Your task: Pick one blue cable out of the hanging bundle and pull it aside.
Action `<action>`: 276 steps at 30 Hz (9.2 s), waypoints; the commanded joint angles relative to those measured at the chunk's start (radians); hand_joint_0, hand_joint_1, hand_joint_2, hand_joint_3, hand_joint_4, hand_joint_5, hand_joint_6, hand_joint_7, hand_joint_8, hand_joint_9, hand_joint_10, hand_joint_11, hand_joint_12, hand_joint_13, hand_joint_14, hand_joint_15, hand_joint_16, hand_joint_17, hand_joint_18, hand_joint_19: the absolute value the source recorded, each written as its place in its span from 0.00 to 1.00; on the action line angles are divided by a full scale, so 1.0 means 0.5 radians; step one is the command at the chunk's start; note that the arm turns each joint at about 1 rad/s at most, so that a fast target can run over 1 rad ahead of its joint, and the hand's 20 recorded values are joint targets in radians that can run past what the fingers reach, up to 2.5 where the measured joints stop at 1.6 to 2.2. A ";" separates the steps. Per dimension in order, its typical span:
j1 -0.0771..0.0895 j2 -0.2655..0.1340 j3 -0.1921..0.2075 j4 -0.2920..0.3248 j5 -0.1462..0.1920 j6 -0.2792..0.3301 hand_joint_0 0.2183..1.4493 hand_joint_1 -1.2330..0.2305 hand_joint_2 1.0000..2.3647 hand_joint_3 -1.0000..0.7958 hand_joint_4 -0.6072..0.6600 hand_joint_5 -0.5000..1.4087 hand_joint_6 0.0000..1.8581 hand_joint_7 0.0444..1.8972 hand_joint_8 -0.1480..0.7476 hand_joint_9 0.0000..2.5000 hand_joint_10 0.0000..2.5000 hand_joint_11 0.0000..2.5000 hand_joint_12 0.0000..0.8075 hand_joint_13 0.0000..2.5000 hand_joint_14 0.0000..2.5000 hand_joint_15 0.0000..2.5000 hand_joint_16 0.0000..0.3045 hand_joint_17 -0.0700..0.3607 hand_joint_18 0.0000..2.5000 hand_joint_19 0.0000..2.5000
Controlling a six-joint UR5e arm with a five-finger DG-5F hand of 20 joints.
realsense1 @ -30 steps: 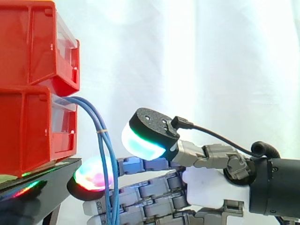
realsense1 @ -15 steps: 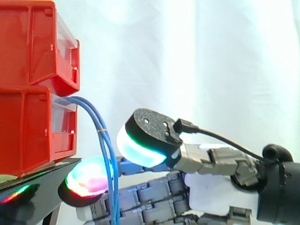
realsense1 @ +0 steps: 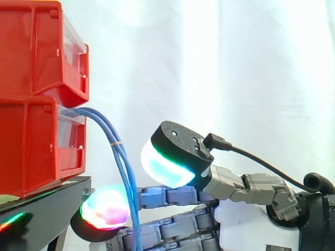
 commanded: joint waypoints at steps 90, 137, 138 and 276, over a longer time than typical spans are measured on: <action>-0.123 0.258 0.232 -0.830 -0.064 -0.029 0.30 0.43 0.01 0.40 0.66 0.18 0.46 0.54 0.46 0.28 0.00 0.12 0.47 0.24 0.00 0.10 0.14 0.39 0.18 0.09; -0.107 0.283 0.254 -0.968 -0.058 0.088 0.21 0.44 0.00 0.28 0.61 0.18 0.46 0.52 0.49 0.31 0.00 0.15 0.52 0.29 0.00 0.12 0.17 0.43 0.24 0.10; -0.107 0.283 0.254 -0.971 -0.058 0.088 0.23 0.44 0.00 0.28 0.61 0.18 0.46 0.52 0.48 0.31 0.01 0.15 0.50 0.28 0.00 0.12 0.16 0.42 0.24 0.10; -0.138 0.329 0.336 -1.198 -0.095 0.088 0.15 0.43 0.00 0.28 0.55 0.20 0.45 0.53 0.49 0.36 0.00 0.16 0.55 0.33 0.00 0.15 0.21 0.50 0.30 0.15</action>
